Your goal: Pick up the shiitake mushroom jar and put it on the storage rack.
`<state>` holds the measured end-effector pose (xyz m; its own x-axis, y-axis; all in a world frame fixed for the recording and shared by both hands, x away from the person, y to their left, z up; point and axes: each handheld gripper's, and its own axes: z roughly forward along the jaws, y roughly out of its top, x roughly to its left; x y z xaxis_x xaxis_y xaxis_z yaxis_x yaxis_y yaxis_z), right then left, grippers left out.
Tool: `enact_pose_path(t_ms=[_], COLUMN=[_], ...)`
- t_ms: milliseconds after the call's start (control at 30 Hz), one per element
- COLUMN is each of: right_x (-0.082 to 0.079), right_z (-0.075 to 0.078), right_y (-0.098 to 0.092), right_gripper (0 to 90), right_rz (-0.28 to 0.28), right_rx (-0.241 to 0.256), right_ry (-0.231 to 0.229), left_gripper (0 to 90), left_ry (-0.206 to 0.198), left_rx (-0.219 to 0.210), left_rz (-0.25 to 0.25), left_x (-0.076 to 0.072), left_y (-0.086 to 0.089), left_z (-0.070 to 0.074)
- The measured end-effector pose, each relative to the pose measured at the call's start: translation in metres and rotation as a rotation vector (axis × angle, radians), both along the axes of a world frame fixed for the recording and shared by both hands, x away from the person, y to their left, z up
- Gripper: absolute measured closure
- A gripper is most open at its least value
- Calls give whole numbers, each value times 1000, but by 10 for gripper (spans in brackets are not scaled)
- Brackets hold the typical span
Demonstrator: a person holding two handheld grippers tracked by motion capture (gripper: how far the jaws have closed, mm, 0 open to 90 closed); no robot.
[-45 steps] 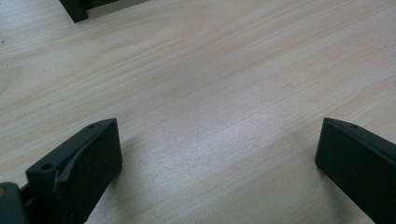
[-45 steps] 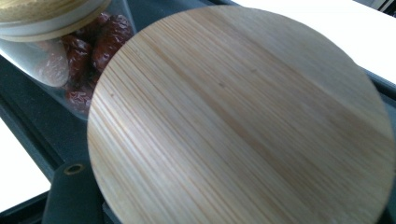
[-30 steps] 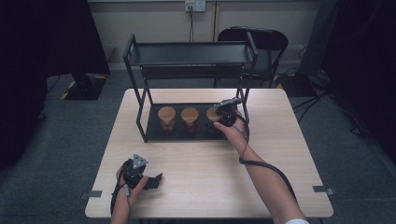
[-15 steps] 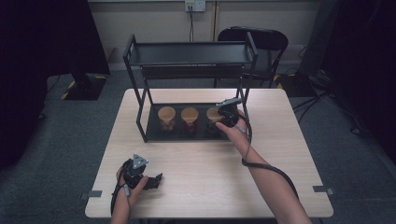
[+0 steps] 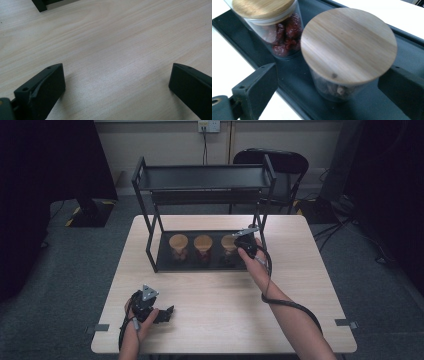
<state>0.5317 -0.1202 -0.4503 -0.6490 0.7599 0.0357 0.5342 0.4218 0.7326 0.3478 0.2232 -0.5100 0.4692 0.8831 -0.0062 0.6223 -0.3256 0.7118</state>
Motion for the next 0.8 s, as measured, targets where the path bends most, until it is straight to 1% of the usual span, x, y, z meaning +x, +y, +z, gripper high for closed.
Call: enact_pose_path(t_ms=[333, 600, 800], right_x=[-12, -20, -25], right_z=[4, 8, 9], right_y=[1, 0, -1], right_gripper=[20, 21, 22], right_rz=[-25, -31, -35], right_rx=[-6, -19, -15], right_ry=[-20, -41, -44], left_gripper=[2, 2, 2], left_ry=[0, 0, 0], left_rx=[0, 0, 0], left_rz=[0, 0, 0], left_x=[0, 0, 0], left_y=[0, 0, 0], left_z=[0, 0, 0])
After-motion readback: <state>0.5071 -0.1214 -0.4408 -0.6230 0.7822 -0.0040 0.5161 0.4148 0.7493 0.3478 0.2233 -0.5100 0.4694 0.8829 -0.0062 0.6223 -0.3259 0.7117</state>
